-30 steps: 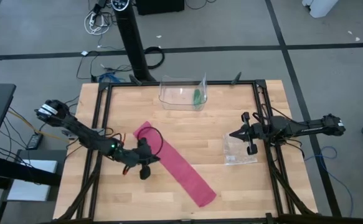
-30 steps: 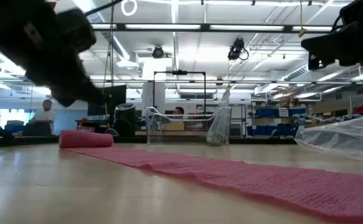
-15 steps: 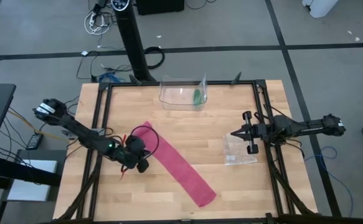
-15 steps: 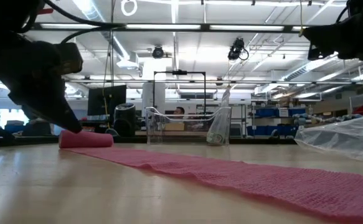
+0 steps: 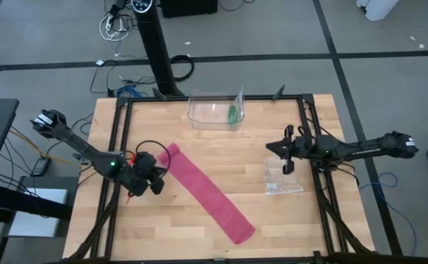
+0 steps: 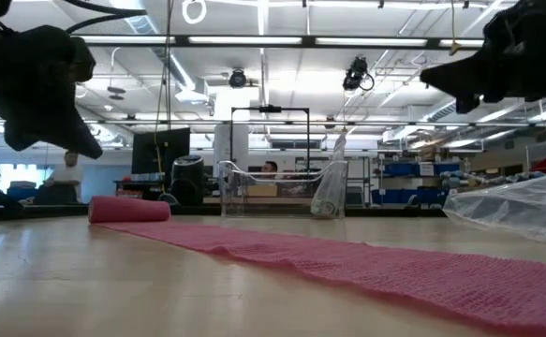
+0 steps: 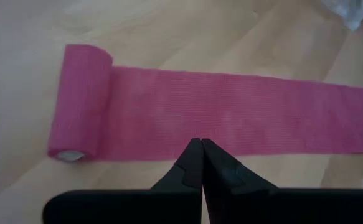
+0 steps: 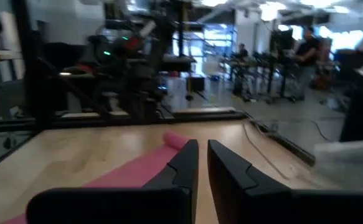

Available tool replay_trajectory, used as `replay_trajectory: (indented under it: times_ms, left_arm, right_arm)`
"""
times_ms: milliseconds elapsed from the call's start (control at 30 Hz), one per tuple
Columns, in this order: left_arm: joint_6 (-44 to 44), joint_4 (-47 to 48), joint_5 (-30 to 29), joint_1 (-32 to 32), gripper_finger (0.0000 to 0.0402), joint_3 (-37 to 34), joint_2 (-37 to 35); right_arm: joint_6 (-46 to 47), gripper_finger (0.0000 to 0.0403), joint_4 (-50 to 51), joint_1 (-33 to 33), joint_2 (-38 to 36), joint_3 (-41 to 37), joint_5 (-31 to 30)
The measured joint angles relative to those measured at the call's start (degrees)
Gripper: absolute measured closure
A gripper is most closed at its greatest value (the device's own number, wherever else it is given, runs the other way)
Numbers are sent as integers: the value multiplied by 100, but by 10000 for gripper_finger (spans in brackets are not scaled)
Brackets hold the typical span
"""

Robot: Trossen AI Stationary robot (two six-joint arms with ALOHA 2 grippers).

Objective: Roll bandage
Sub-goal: Roll the pink bandage

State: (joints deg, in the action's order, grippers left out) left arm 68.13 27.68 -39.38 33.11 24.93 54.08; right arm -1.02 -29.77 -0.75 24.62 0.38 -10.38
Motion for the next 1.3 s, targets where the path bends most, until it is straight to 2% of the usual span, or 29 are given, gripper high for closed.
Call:
replay_trajectory:
  times_ms: [200, 300, 400, 533, 667, 800, 967, 1067, 1300]
  left_arm:
    - [467, 758, 46, 208, 397, 0, -338]
    - [638, 1117, 56, 237, 398, 0, -309]
    - [756, 1297, -3, 237, 398, 0, -132]
    - [749, 854, -46, 244, 399, -210, 153]
    - [1154, -399, -328, 316, 399, -829, 421]
    - [1729, -1418, -829, 486, 400, -1433, 620]
    - [2334, -1527, -1658, 563, 400, -1665, 824]
    - [2336, -1422, -1840, 563, 401, -1627, 938]
    - [2344, -1401, -1710, 563, 388, -1609, 1130]
  right_arm:
    - [43, 378, -511, 209, 1130, 97, -8]
    - [142, 389, -938, 269, 1722, 213, -1]
    - [287, 381, -1382, 317, 2315, 310, -59]
    - [287, 345, -1936, 318, 2990, 430, -87]
    - [294, 303, -2177, 321, 3486, 540, -92]
    - [292, 271, -2192, 321, 3821, 658, -74]
    - [246, 252, -2224, 321, 4038, 803, -54]
    - [209, 247, -2220, 321, 4098, 848, -50]
    - [136, 247, -2255, 321, 4111, 861, -49]
